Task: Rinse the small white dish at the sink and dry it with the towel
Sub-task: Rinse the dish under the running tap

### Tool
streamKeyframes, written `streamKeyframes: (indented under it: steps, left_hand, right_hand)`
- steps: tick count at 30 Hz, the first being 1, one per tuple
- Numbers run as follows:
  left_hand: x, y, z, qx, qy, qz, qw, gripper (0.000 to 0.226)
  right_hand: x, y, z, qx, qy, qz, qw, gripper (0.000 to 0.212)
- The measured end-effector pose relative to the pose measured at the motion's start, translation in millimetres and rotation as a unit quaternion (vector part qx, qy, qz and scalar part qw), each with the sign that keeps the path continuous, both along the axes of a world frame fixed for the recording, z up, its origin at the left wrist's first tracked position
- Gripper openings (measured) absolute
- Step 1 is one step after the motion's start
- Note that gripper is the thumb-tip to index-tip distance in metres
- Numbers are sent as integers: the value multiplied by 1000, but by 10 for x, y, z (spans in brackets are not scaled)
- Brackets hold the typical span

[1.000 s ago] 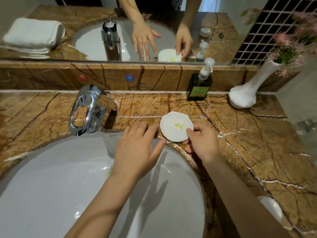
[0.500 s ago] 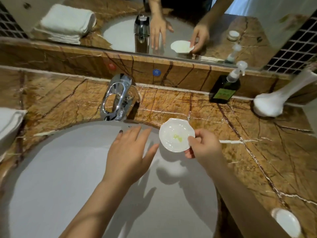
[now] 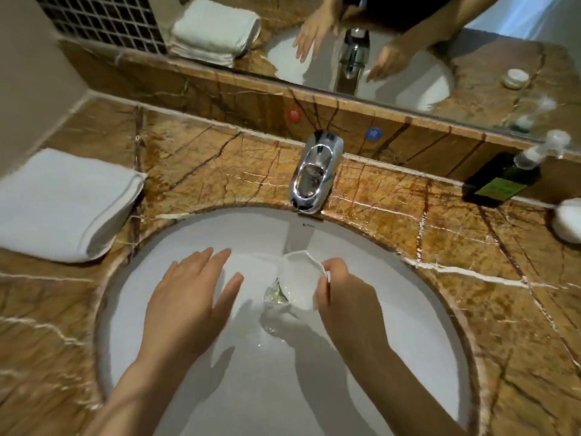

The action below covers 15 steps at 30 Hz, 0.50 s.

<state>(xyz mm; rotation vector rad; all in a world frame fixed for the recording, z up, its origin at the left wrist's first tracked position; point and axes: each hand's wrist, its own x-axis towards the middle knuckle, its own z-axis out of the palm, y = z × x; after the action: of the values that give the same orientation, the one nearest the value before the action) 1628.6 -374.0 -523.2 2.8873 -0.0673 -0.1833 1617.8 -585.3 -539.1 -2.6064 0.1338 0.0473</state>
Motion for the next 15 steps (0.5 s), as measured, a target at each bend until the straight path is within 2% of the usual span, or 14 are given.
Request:
streamKeyframes:
  steps: [2, 6, 10, 13, 15]
  left_hand:
    - [-27, 119, -15, -5, 2, -6, 1000, 64]
    - [-45, 242, -6, -25, -10, -17, 999, 68]
    - [2, 291, 7, -54, -21, 1, 998, 66]
    - [47, 338, -8, -64, -21, 2, 998, 61]
    - [58, 368, -14, -72, -32, 0, 997, 56]
  right_hand:
    - [30, 90, 24, -48, 30, 35, 998, 12]
    - [56, 221, 113, -128, 34, 85, 988, 13]
    - [58, 349, 200, -163, 17, 94, 982, 6]
    - [89, 422, 234, -177, -3, 73, 981, 10]
    - [93, 486, 245, -178, 14, 75, 981, 6]
